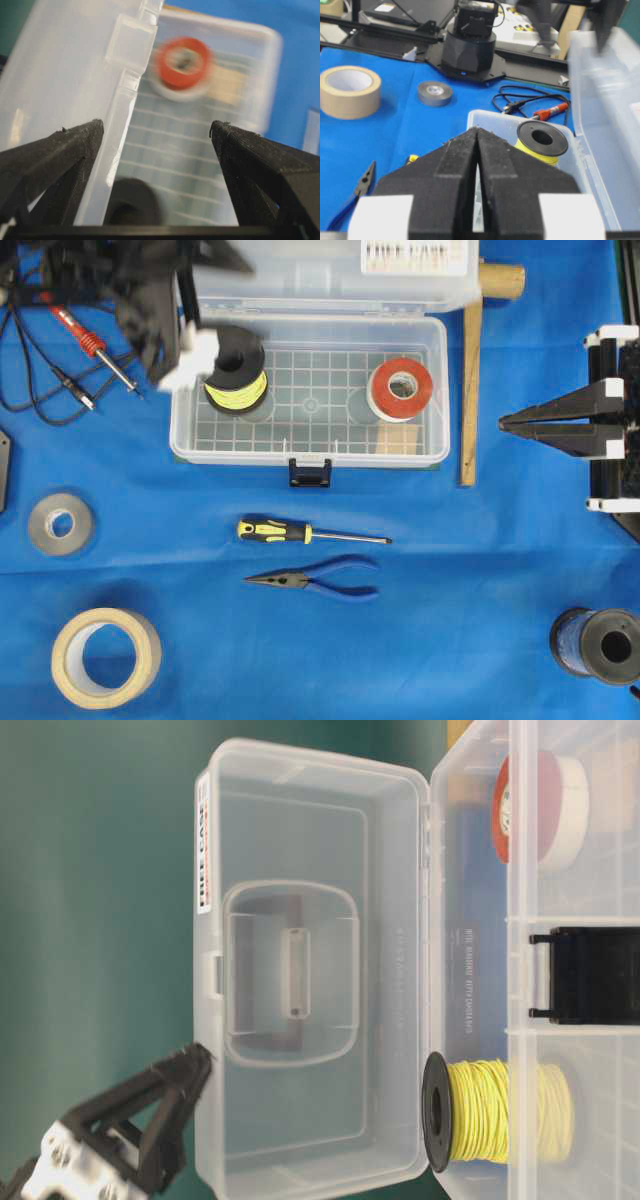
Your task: Close the tool box with the left arm.
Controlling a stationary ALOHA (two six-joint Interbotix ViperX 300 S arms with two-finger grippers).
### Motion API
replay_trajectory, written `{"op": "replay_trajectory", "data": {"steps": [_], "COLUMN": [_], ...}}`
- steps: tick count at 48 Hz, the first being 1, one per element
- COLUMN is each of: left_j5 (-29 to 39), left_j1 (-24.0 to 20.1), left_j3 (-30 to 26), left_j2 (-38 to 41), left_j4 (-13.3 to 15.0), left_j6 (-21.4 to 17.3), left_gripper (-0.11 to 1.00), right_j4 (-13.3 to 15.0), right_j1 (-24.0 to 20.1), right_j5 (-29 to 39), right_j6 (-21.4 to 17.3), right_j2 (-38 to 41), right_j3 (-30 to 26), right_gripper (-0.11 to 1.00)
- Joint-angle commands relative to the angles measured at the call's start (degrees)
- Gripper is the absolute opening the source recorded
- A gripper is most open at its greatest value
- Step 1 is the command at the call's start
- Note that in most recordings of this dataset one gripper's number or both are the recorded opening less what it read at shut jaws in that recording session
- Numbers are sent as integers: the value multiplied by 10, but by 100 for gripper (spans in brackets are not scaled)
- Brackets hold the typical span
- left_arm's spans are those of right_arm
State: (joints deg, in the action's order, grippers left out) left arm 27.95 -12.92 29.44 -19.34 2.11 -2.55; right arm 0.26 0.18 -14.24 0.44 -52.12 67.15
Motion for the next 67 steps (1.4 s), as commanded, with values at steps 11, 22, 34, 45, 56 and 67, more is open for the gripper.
{"op": "replay_trajectory", "data": {"steps": [11, 22, 34, 45, 56, 67], "left_j5": [44, 82, 1, -100, -169, -228], "left_j1": [144, 214, 207, 178, 143, 125], "left_j3": [33, 38, 80, 187, 304, 429], "left_j2": [-35, -58, -170, -324, -436, -527], "left_j4": [2, 2, -12, -11, -9, -4], "left_j6": [85, 125, 114, 49, 29, 33], "left_gripper": [92, 92, 92, 92, 92, 92], "right_j4": [1, 1, 3, 3, 2, 3], "right_j1": [1, 1, 1, 1, 1, 1], "right_j5": [-4, -3, -2, -2, -4, -2], "right_j6": [-1, 2, 2, 2, 2, 3], "right_j2": [0, -3, -8, -15, -19, -25], "right_j3": [-11, -12, -13, -14, -16, -17], "right_gripper": [0, 0, 0, 0, 0, 0]}}
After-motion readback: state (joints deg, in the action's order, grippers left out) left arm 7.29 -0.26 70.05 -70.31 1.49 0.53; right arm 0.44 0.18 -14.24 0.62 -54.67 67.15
